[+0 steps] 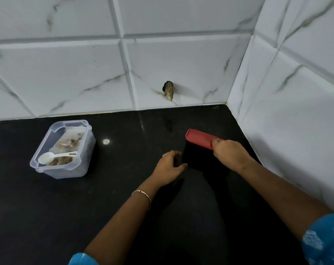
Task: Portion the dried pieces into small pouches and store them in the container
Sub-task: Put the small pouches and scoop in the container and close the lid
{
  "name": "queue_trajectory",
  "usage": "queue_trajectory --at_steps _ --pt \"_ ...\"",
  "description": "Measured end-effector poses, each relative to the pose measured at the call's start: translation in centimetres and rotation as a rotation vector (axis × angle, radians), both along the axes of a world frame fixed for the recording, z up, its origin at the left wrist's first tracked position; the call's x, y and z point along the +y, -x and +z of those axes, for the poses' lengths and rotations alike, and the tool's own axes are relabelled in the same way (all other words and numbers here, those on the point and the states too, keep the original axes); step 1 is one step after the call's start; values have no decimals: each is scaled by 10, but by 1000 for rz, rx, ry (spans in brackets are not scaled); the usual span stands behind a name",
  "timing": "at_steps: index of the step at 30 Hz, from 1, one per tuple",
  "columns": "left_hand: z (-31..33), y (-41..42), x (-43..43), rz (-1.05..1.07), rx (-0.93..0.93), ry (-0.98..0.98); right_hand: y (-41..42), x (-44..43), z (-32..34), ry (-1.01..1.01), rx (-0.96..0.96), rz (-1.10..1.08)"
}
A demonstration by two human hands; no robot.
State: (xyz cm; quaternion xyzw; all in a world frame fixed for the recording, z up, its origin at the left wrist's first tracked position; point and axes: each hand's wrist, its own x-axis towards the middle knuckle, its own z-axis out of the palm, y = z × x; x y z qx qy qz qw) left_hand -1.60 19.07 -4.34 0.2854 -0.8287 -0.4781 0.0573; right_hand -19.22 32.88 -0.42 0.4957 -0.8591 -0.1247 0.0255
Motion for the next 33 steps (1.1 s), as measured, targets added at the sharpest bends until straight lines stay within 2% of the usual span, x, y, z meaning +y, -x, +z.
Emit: queue_trajectory --at_steps 2,5,7,9,13,17,20,25,30,33 --pt "6 0 -5 37 19 -29 -5 -8 10 110 -84 -47" --pt "14 -4 -19 92 47 -61 -21 -24 30 237 -138 -7" --pt "21 -12 -32 146 88 -104 -35 -38 47 356 -276 28" --pt "27 -23 -44 218 132 -133 -53 -56 60 496 -480 46" --pt "49 -52 -67 436 288 -186 -89 -100 66 798 -1053 -24" --pt "63 -98 -105 701 387 -110 -133 -151 69 861 -1485 -91" --pt "74 -136 -127 790 384 -71 -162 -190 62 838 -1652 -107" --pt "83 -192 -159 952 372 16 -205 -241 47 859 -1693 -152" --pt "75 -229 -191 1039 257 102 -231 -277 32 819 -1541 -91" --pt "68 -238 -204 1045 180 124 -238 -293 22 797 -1382 -58"
